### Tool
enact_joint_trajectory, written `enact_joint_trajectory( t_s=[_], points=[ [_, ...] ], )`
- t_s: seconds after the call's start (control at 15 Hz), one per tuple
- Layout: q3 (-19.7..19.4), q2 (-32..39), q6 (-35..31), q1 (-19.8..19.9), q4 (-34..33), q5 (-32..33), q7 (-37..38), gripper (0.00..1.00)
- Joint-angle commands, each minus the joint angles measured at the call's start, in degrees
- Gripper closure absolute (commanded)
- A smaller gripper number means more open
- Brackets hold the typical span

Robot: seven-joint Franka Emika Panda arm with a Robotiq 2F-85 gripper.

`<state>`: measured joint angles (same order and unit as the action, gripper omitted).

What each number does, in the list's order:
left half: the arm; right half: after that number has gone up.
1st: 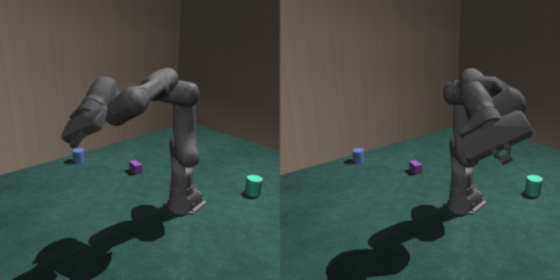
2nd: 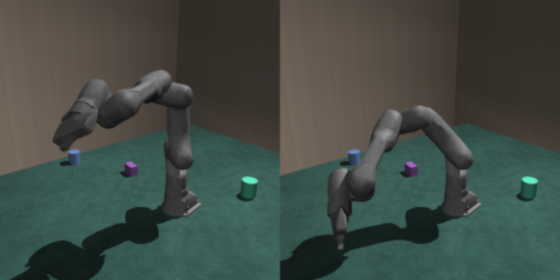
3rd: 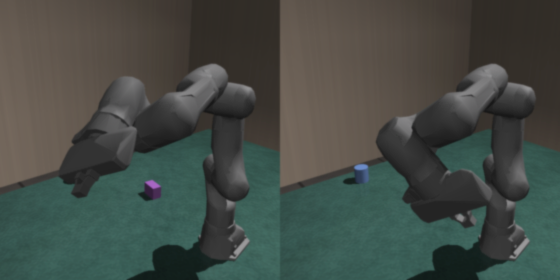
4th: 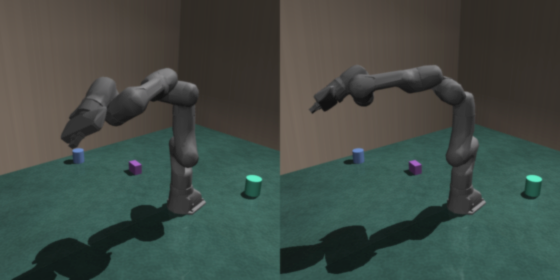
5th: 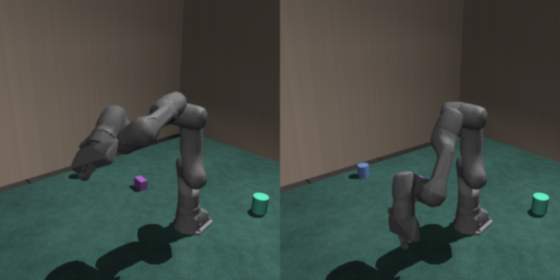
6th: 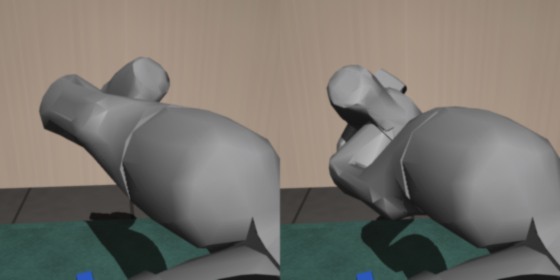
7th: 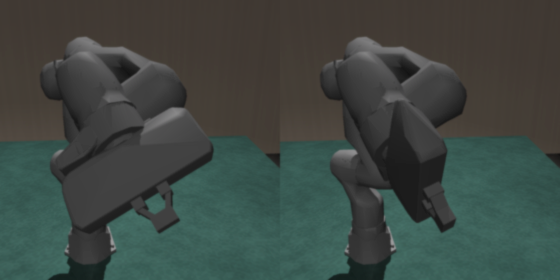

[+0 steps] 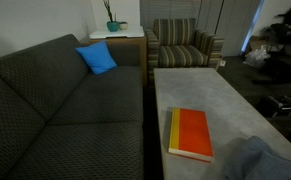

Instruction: Move the book to the right slightly

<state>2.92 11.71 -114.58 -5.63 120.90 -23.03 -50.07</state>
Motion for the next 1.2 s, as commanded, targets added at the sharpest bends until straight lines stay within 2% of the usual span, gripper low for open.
enact_joint_trajectory(
  t_s=[0.0, 0.2, 0.53, 0.6, 0.73, 1.13],
  points=[
    [3.35, 7.95, 1.24, 0.33, -8.22, 3.37, -1.29, 0.00],
    [5.42, 15.89, 1.97, -0.63, -16.87, 6.90, 3.20, 0.00],
    [6.83, 31.59, 3.18, -4.08, -33.81, 12.95, 18.85, 0.00],
    [8.31, 25.25, 0.25, -1.58, -25.86, 11.63, 15.58, 0.00],
    [9.02, 28.17, -0.01, -1.86, -27.98, 12.24, 16.57, 0.00],
    [9.02, 26.83, 0.14, -1.25, -27.76, 12.09, 16.48, 0.00]
  ],
)
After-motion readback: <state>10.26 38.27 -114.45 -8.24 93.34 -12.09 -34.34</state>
